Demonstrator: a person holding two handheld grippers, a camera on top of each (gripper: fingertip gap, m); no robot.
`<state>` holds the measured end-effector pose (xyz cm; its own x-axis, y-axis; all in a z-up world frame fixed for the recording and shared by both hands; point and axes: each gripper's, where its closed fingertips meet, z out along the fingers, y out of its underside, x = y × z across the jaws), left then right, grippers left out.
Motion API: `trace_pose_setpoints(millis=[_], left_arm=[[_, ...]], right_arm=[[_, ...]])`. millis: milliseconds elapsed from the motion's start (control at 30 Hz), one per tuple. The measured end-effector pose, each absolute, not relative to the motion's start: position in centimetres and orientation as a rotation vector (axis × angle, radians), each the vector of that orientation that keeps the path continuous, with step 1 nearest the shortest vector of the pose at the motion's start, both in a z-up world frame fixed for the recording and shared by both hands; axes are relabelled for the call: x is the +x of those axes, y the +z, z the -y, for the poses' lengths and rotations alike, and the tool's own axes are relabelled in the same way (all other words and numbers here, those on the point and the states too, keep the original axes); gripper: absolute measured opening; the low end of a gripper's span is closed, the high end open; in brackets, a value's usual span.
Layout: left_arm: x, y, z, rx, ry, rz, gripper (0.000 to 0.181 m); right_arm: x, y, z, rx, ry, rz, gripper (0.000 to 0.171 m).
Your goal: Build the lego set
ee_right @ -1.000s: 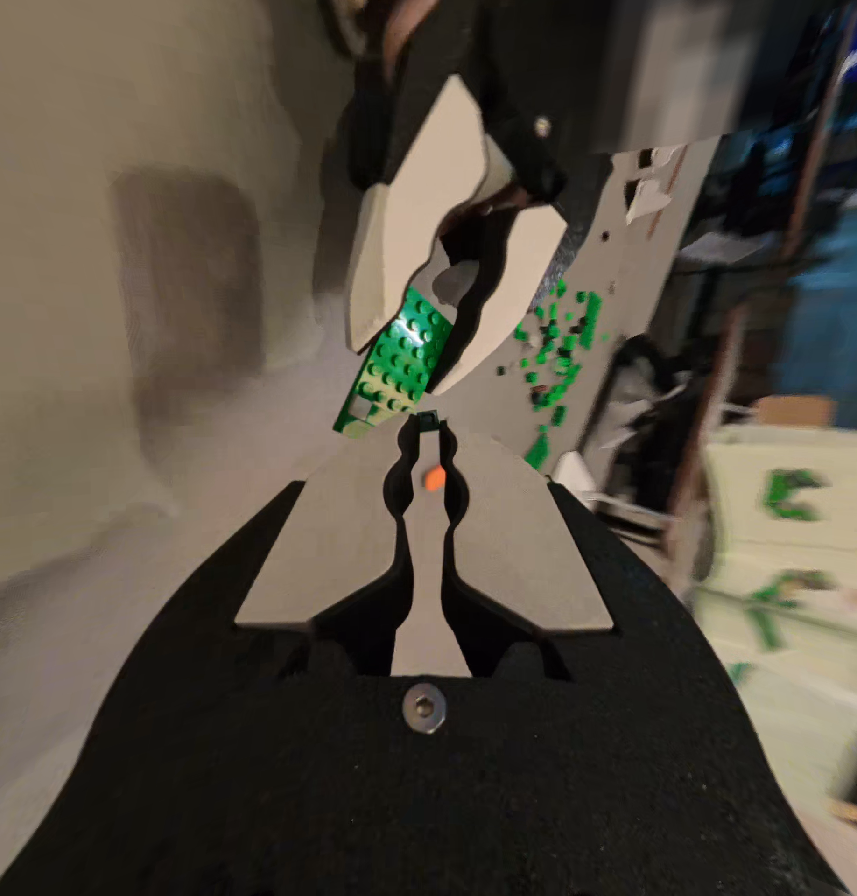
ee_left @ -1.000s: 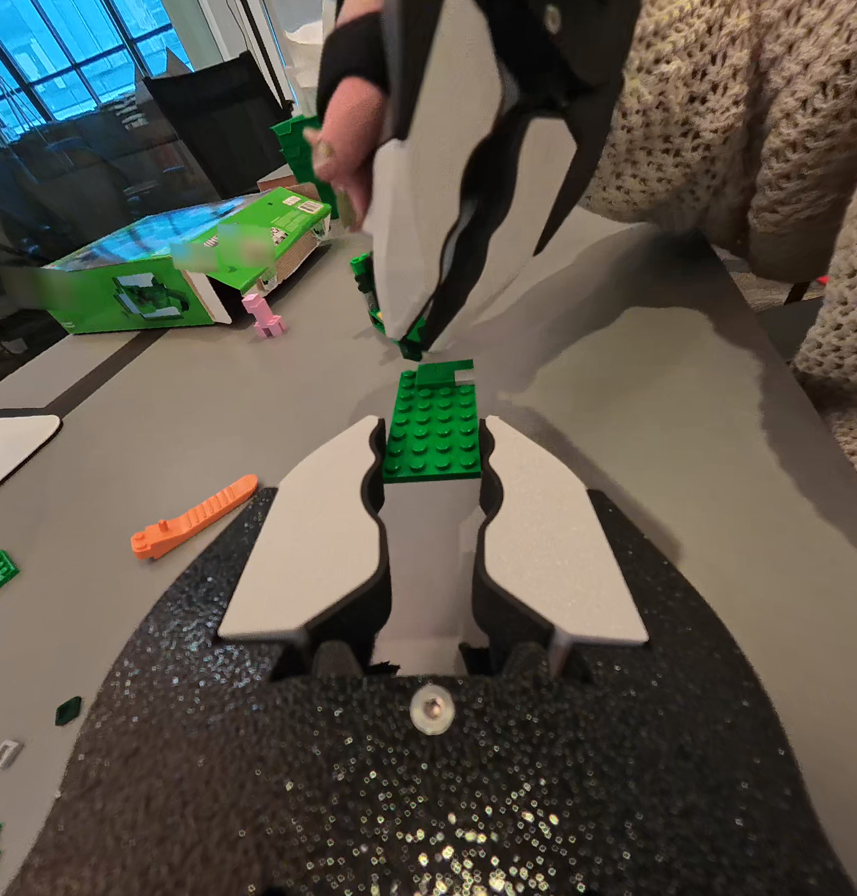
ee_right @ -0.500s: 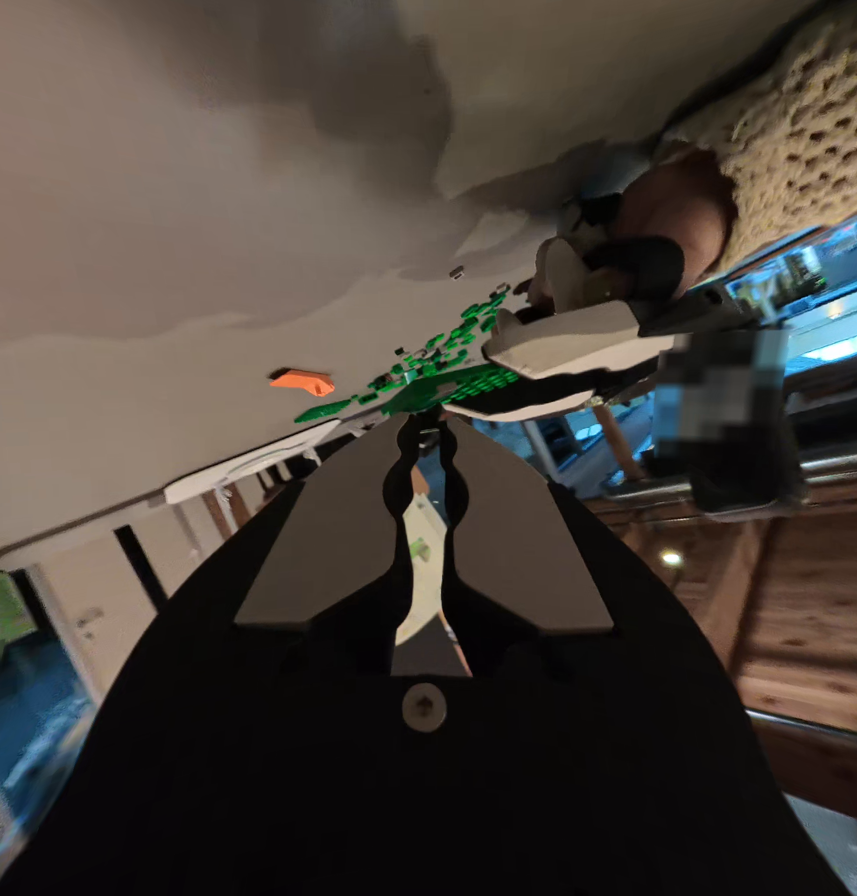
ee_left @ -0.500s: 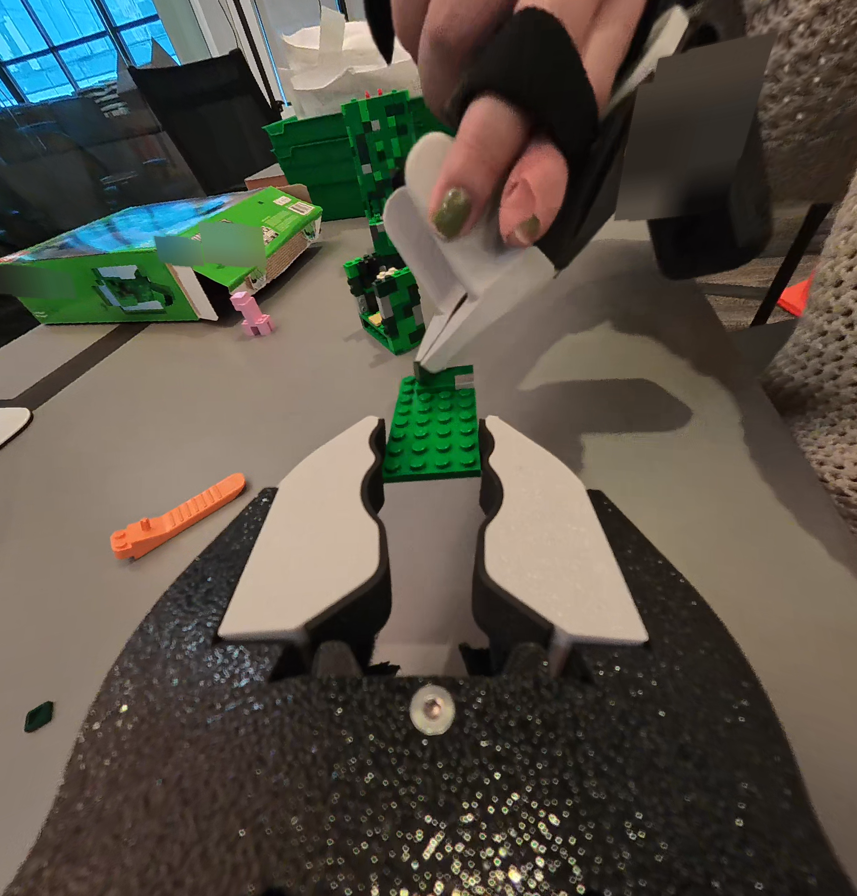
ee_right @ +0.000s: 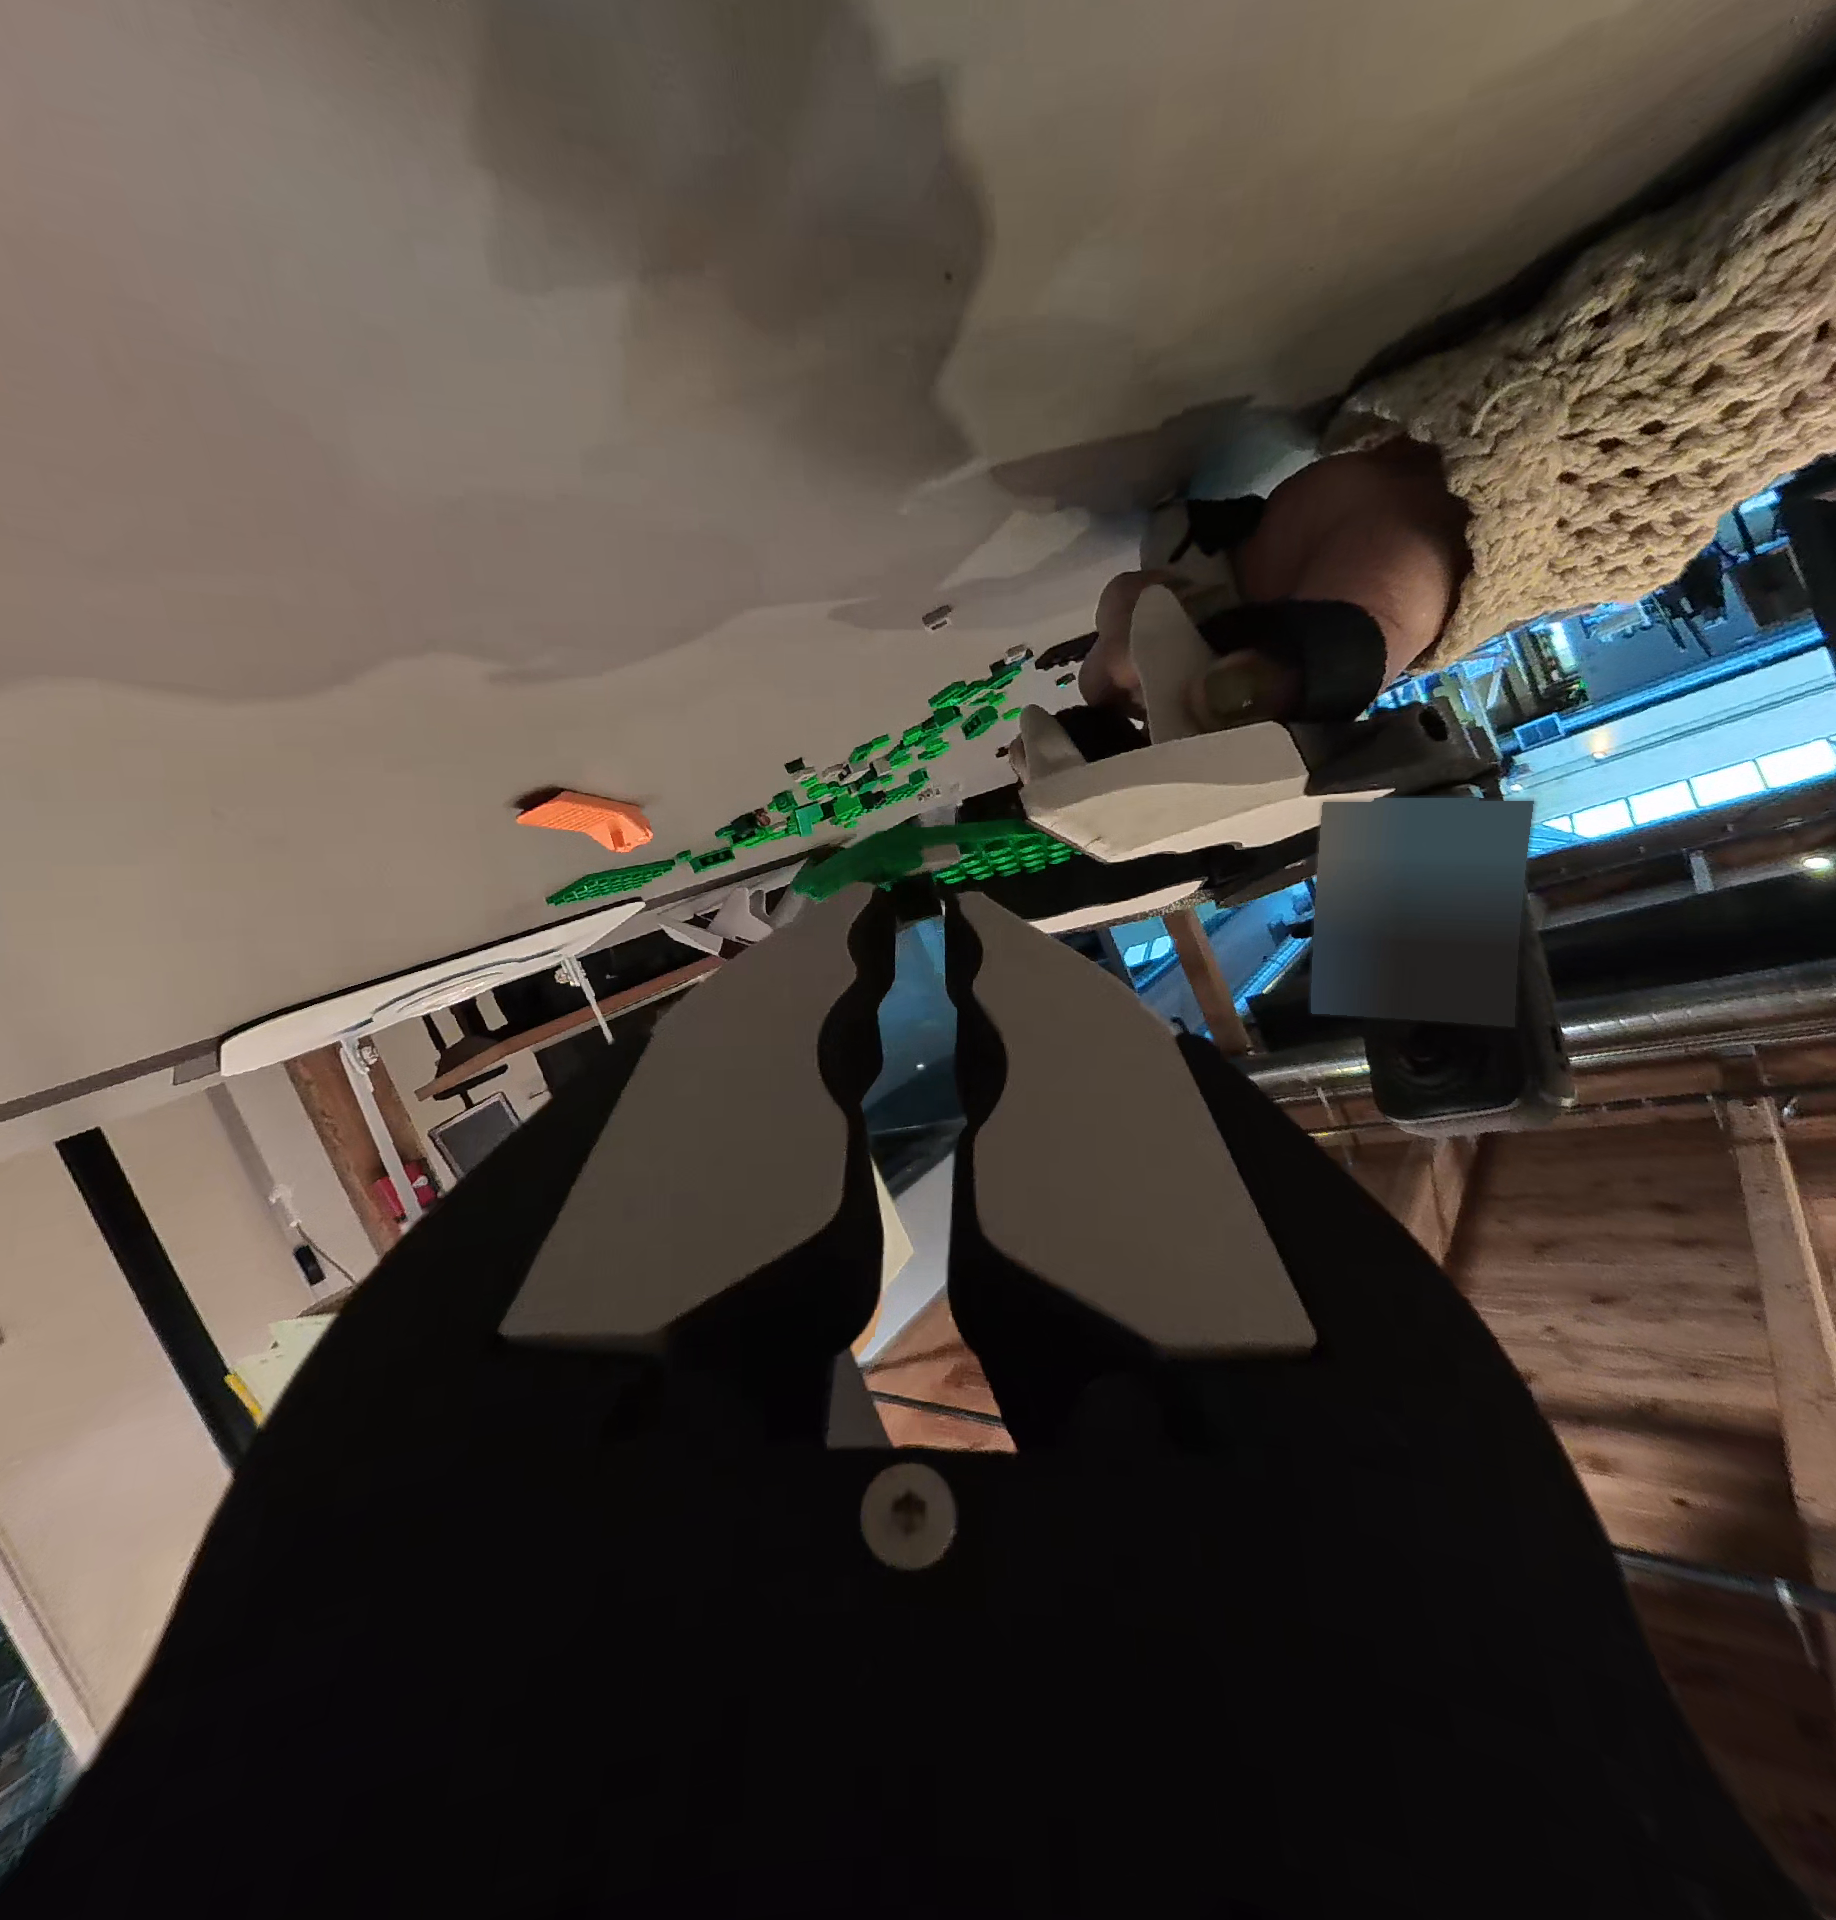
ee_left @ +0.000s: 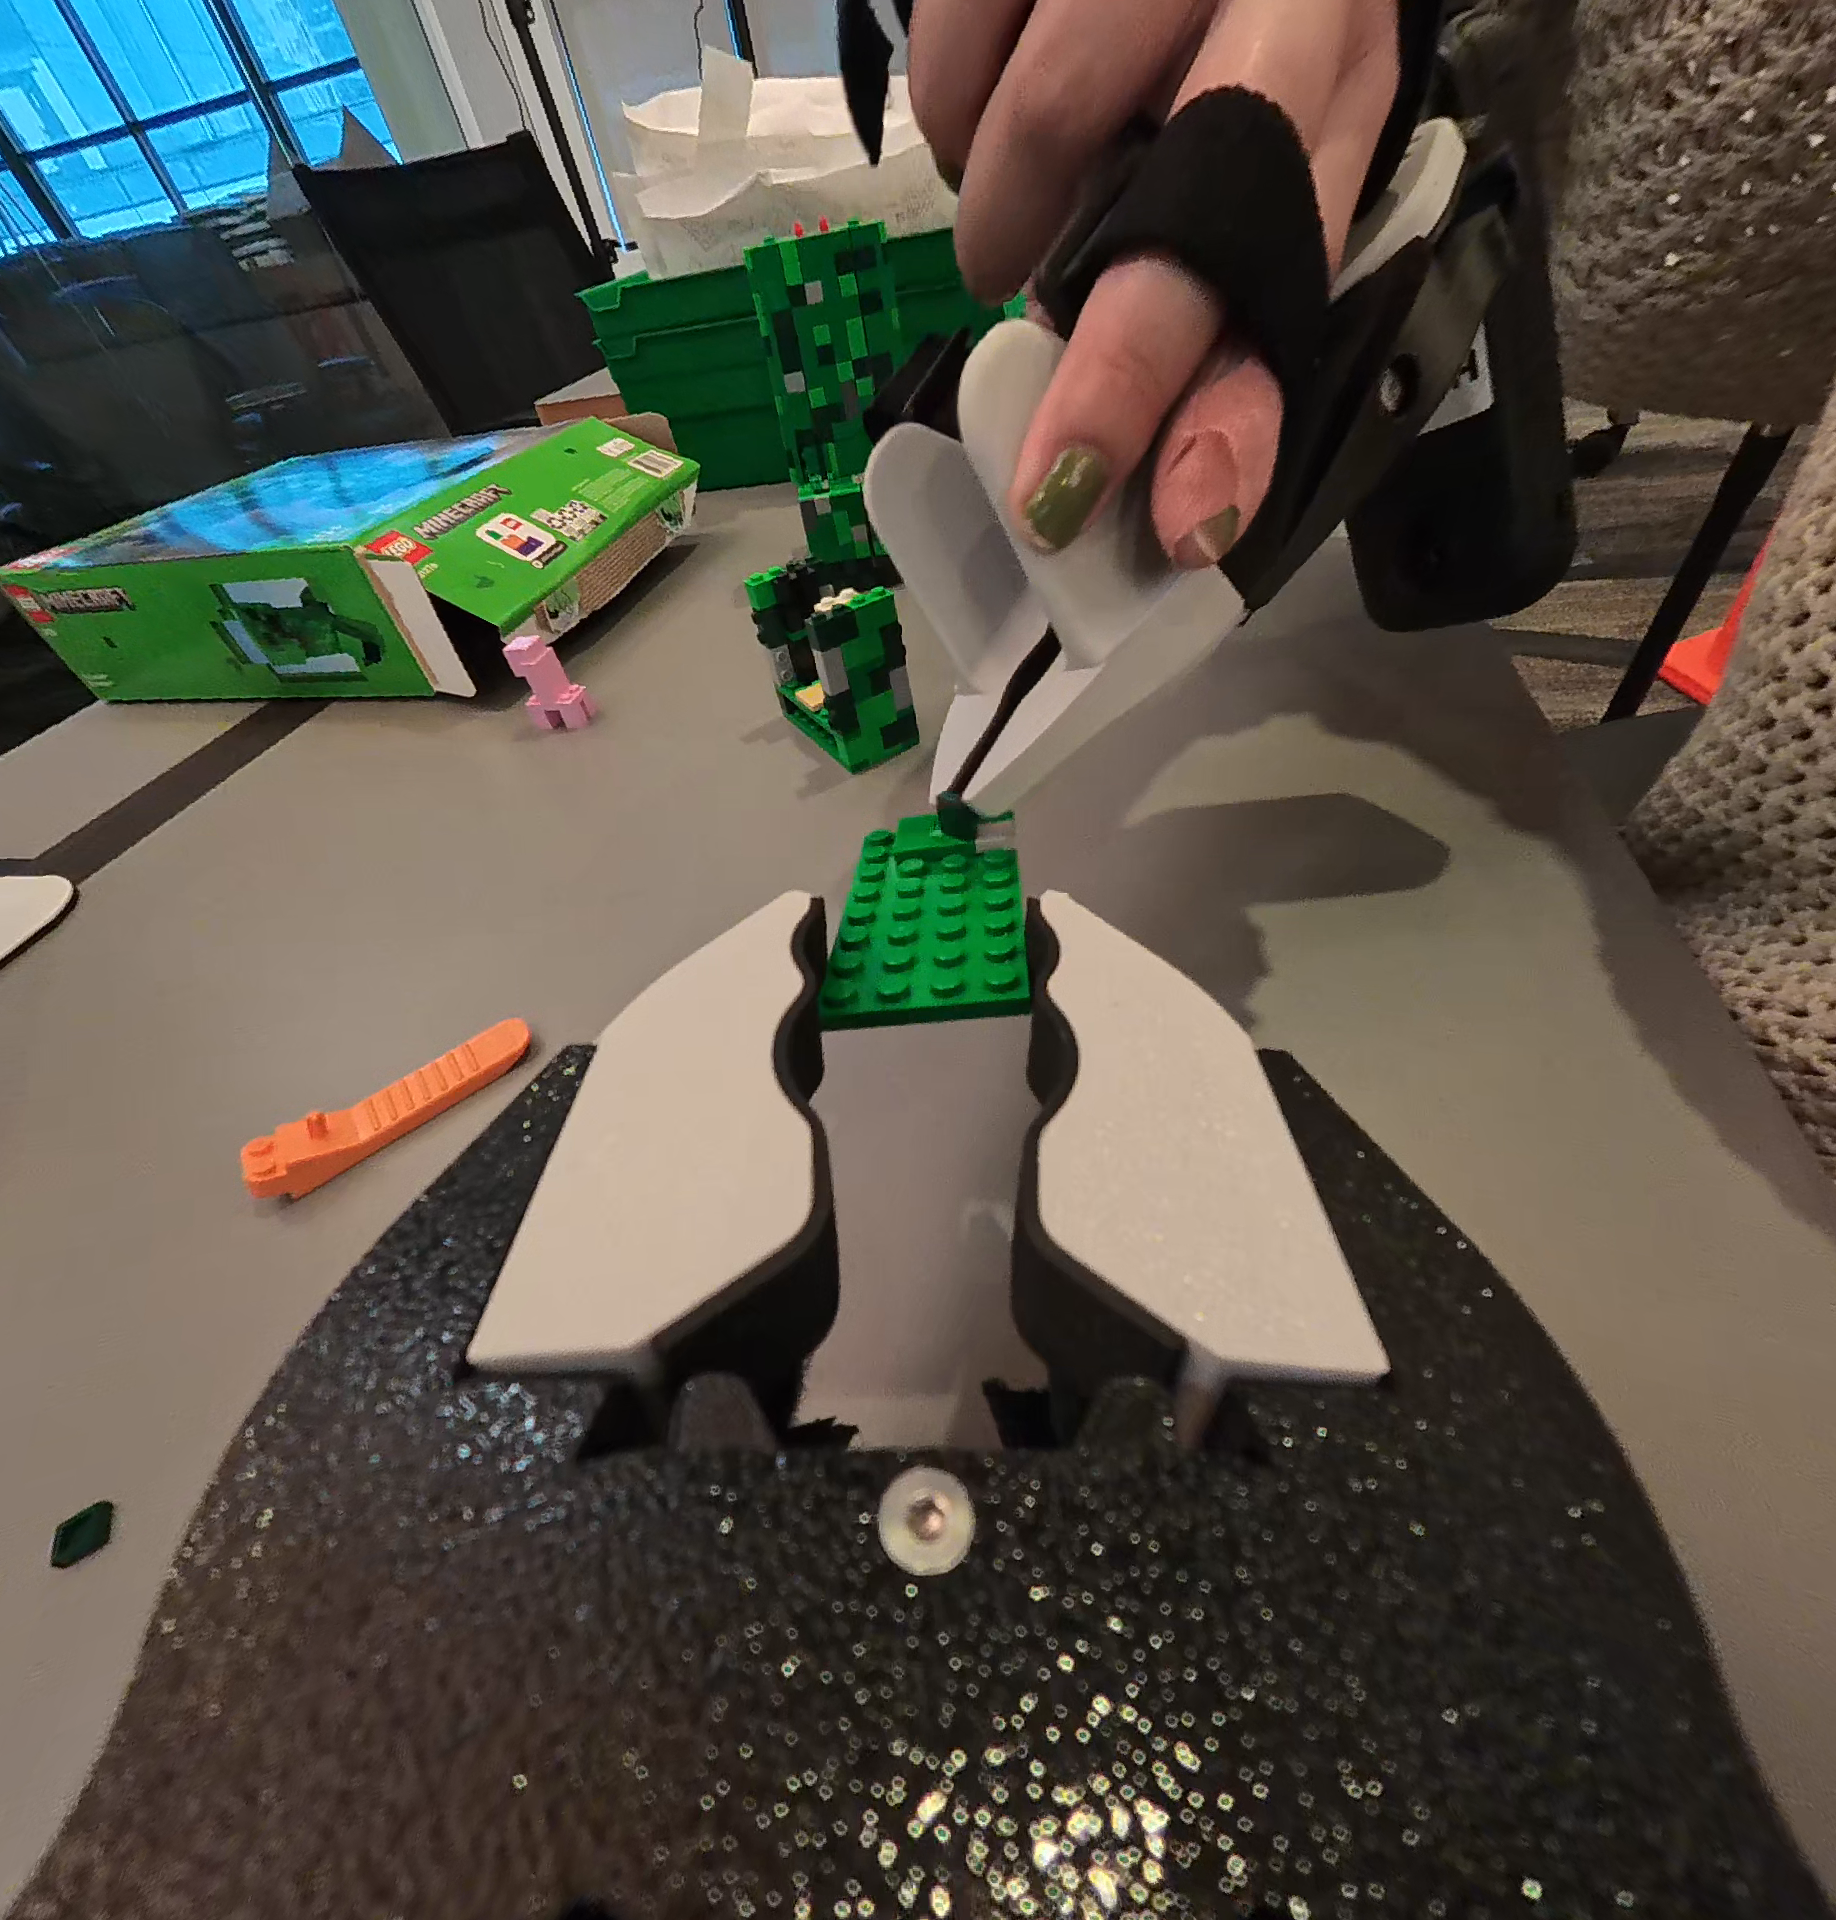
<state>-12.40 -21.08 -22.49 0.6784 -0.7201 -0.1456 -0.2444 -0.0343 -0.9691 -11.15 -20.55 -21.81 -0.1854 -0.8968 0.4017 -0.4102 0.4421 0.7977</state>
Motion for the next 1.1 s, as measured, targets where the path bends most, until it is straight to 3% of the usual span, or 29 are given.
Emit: trace_pose_setpoints(millis=[533, 667, 833, 967, 1100], left_arm=[[-12.5, -22.2, 21.1, -1.59, -0.477, -0.785, 0.036], [-12.7, -22.0, 21.0, -1.582, -0.473, -0.766, 0.035], [-12.4, -22.0, 21.0, -1.578, -0.478, -0.774, 0.036], [-11.9, -21.6, 21.5, -1.545, -0.545, -0.782, 0.036], [-11.8, -21.4, 21.8, -1.528, -0.575, -0.783, 0.035]], right_arm=[[-10.8, -20.9, 20.4, 1.005, -0.608, 1.859, 0.015], [-11.4, -18.2, 19.6, 0.478, -0.333, 2.018, 0.014], [-11.3, -16.7, 20.1, -0.427, 0.412, 2.193, 0.023], [-9.6, -17.9, 21.9, -0.452, 0.759, 2.313, 0.03], [-9.4, -20.0, 22.5, -0.382, 0.701, 2.372, 0.041]])
